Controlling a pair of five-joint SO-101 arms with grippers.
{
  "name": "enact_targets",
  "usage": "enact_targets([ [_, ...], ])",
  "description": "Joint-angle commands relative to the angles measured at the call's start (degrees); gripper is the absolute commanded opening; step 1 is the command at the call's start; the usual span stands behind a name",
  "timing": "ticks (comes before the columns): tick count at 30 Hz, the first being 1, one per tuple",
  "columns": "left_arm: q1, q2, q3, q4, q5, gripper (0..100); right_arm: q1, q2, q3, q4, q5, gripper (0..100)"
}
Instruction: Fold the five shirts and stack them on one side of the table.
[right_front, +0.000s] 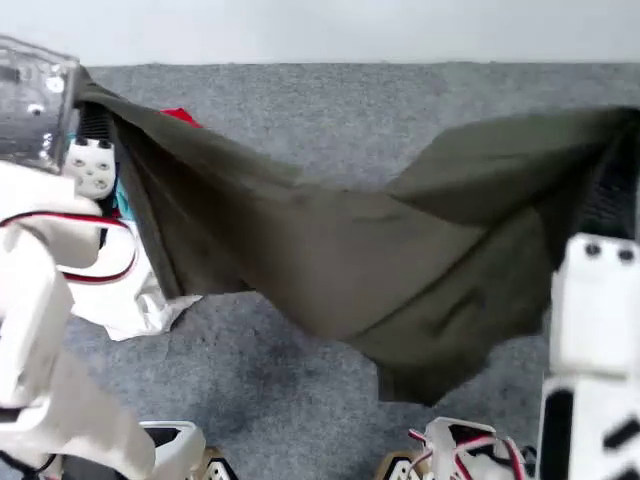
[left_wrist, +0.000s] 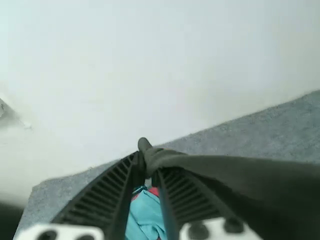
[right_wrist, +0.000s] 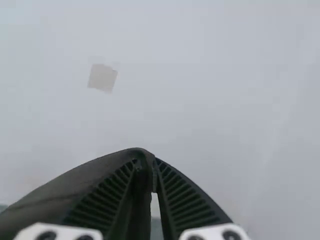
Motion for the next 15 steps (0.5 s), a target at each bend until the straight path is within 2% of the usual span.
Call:
enact_targets([
  [1,0.0,0.1,-1.3,0.9,0.6,1,0.6,-0.7,-0.4,-0.9,-0.3,0.8],
  [11,0.0,0.4,10.8,0.6,0.6,1,0.0,5.2,16.4,-1.2,-0.4,0.8],
  [15,0.0,0.5,14.6,0.5,0.6,1,-3.4,11.6,17.7,2.5,-0.6,0.9],
])
